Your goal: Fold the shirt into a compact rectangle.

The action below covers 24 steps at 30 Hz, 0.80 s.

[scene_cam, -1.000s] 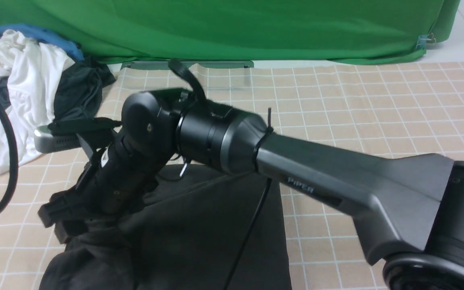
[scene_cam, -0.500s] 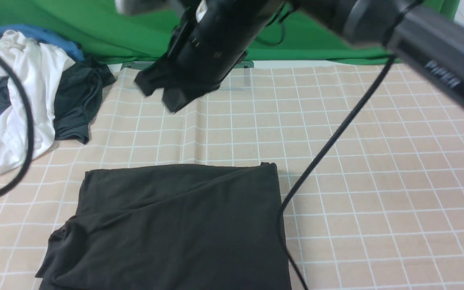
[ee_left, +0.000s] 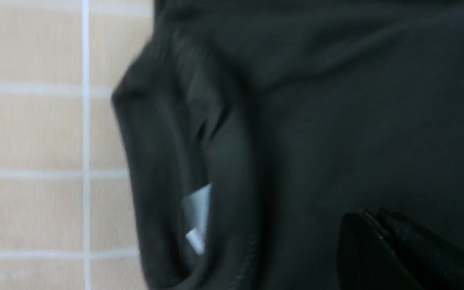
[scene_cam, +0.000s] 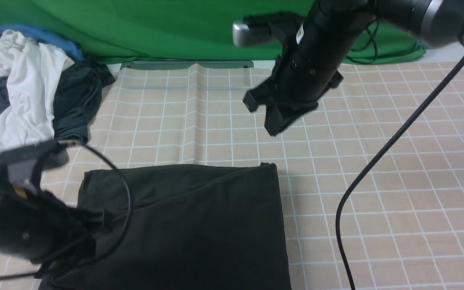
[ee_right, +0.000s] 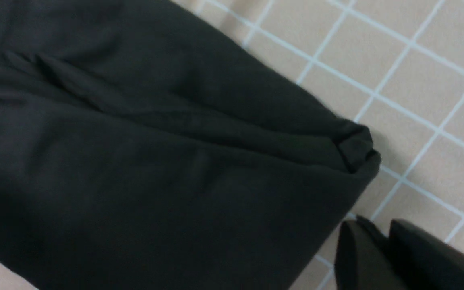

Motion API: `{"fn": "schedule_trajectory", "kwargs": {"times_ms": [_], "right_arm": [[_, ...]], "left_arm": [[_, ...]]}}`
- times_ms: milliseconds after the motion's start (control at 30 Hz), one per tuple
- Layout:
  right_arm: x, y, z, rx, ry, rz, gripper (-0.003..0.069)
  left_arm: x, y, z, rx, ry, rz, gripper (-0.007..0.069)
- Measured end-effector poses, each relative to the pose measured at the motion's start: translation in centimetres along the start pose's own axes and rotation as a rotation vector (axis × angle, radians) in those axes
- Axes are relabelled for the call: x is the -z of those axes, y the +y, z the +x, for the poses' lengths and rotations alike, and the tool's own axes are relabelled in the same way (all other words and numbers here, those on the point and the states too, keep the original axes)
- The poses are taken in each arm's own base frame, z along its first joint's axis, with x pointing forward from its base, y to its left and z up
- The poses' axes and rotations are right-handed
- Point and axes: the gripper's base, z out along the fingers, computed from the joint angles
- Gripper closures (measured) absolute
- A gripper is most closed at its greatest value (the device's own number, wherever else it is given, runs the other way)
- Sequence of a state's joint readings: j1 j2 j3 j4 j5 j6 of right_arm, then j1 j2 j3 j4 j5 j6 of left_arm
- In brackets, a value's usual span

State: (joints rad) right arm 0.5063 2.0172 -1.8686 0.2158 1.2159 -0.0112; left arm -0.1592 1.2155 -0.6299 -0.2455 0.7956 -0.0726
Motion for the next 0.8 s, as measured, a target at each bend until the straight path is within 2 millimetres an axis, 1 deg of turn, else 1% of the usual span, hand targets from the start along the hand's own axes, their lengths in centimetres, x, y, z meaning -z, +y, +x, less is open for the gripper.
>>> {"fn": "schedule_trajectory", "kwargs": {"times_ms": [33,167,200,267,300,333,433,467,600,700,767,800], "right_arm": [[-0.9,-0.4,0.1,-0.003,0.023,0.006,0.0373],[-3.4,-1.3,0.2,-0.012,0.076,0.015,0.0131],[-4.2,-1.6,0.1,-0.016,0.089,0.017,0.0084],[-5.7,-1.9,0.2,-0.023,0.121,0.018,0.0032],[-6.4,-2.0,0.3,-0.027,0.136,0.017,0.0021],[-6.5,-2.1,0.3,-0.027,0.139,0.018,0.002],[-8.6,-2.4,0.5,-0.043,0.184,0.006,0.0033],[-8.8,-2.3,0.5,-0.05,0.189,-0.009,0.0041],[-9.9,-2.0,0.4,-0.066,0.189,-0.078,0.0111],[-10.7,-1.9,0.4,-0.071,0.188,-0.102,0.0193],[-11.2,-2.0,0.4,-0.06,0.186,-0.105,0.0314],[-11.4,-2.1,0.3,-0.053,0.18,-0.106,0.0402]], "left_arm": [[-1.0,0.4,0.6,0.014,0.033,-0.015,0.0606],[-2.9,1.3,1.6,0.048,0.059,-0.061,0.0606],[-3.0,1.4,1.7,0.051,0.059,-0.068,0.0606],[-3.0,1.5,1.7,0.063,0.058,-0.07,0.0606],[-3.0,1.5,1.7,0.063,0.057,-0.07,0.0606],[-3.0,1.5,1.7,0.063,0.056,-0.07,0.0606],[-2.3,1.3,1.8,0.059,0.021,-0.06,0.0606],[-2.0,1.3,1.8,0.057,0.006,-0.056,0.0606],[-0.4,1.1,1.9,0.044,-0.072,-0.035,0.0606],[0.7,0.8,1.8,0.034,-0.121,-0.021,0.0606],[1.7,0.6,1.8,0.027,-0.157,-0.009,0.0606],[2.1,0.5,1.7,0.024,-0.172,-0.004,0.0606]]}}
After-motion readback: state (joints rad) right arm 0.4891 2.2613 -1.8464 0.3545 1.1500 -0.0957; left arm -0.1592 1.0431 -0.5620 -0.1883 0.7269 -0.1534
